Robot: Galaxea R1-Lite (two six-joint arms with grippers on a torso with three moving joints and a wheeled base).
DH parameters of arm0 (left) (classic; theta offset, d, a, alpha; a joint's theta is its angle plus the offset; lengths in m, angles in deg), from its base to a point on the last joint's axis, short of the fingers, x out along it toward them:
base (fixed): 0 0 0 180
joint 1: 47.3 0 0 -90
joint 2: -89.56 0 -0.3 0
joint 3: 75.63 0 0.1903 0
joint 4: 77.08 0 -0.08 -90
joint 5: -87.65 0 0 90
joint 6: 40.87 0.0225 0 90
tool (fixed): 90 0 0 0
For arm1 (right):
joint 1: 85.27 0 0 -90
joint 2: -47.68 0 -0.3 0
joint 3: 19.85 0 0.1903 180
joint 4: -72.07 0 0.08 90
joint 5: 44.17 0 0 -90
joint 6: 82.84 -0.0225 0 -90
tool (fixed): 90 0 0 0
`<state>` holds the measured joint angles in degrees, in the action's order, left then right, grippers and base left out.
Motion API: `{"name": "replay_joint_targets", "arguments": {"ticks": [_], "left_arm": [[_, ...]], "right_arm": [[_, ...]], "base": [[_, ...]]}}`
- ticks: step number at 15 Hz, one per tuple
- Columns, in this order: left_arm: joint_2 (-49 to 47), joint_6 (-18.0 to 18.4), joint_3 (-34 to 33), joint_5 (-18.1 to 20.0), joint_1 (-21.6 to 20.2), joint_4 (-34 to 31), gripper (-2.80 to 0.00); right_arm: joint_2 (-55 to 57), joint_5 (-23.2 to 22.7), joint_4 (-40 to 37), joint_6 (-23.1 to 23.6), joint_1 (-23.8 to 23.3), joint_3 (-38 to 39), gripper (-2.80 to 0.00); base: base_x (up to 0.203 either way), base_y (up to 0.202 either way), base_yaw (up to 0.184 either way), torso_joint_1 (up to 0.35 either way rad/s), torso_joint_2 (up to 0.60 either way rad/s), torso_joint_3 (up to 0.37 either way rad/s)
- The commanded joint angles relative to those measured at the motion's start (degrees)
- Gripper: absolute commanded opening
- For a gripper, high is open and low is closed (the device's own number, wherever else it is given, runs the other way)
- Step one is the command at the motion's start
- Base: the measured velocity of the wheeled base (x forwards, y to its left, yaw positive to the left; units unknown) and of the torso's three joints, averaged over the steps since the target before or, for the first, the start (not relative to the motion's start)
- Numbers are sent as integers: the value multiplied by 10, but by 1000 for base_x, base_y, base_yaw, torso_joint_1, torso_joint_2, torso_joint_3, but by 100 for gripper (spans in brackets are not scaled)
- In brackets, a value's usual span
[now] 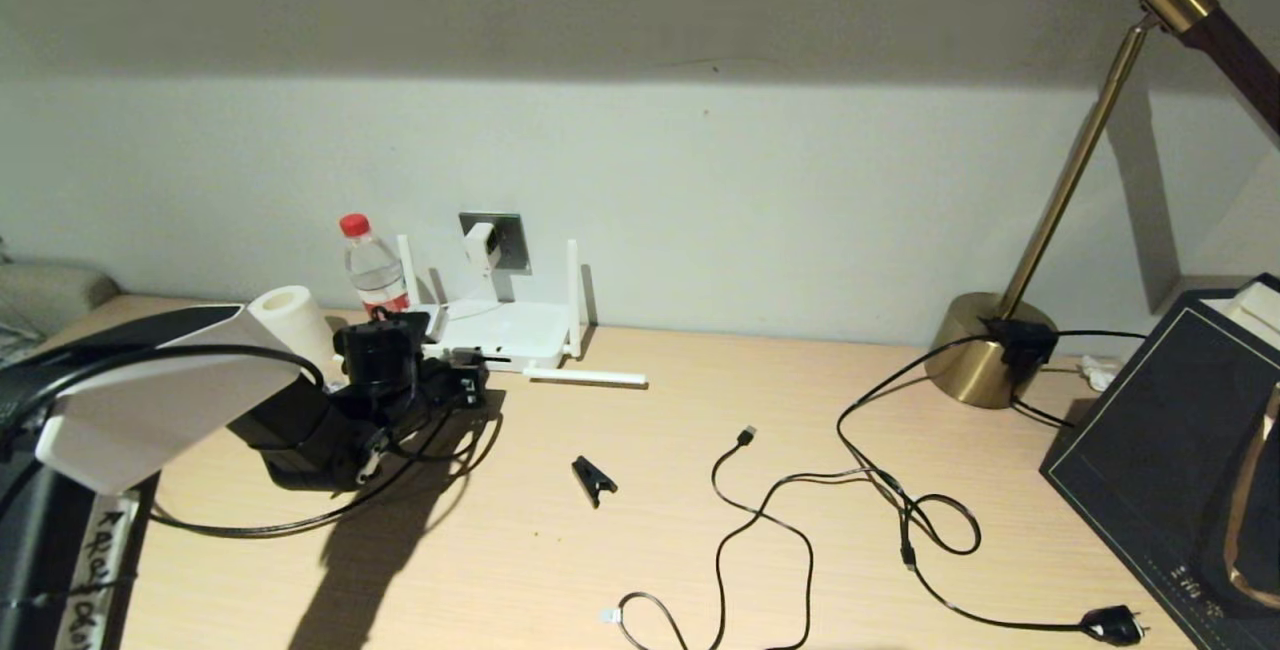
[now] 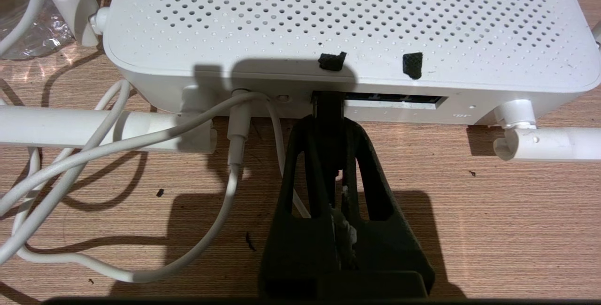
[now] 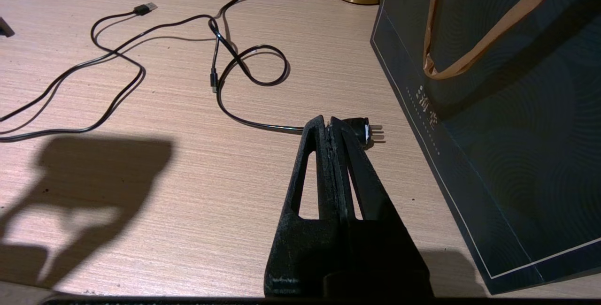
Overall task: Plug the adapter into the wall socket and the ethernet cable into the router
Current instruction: Plug cable into router interface
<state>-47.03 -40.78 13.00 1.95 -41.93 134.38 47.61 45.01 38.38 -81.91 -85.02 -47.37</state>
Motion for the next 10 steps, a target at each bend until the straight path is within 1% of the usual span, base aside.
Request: {"name": "replay_joint_targets", "arguments": {"ticks": [1, 10], "left_arm": [[0, 0, 0, 0, 0, 0, -280], [-5, 0, 1, 0, 0, 0, -280]], "right_arm": [[1, -1, -1, 0, 0, 0, -280], [1, 0, -1, 0, 0, 0, -280]], "base": [[0, 0, 0, 0, 0, 0], [0, 0, 0, 0, 0, 0]]}}
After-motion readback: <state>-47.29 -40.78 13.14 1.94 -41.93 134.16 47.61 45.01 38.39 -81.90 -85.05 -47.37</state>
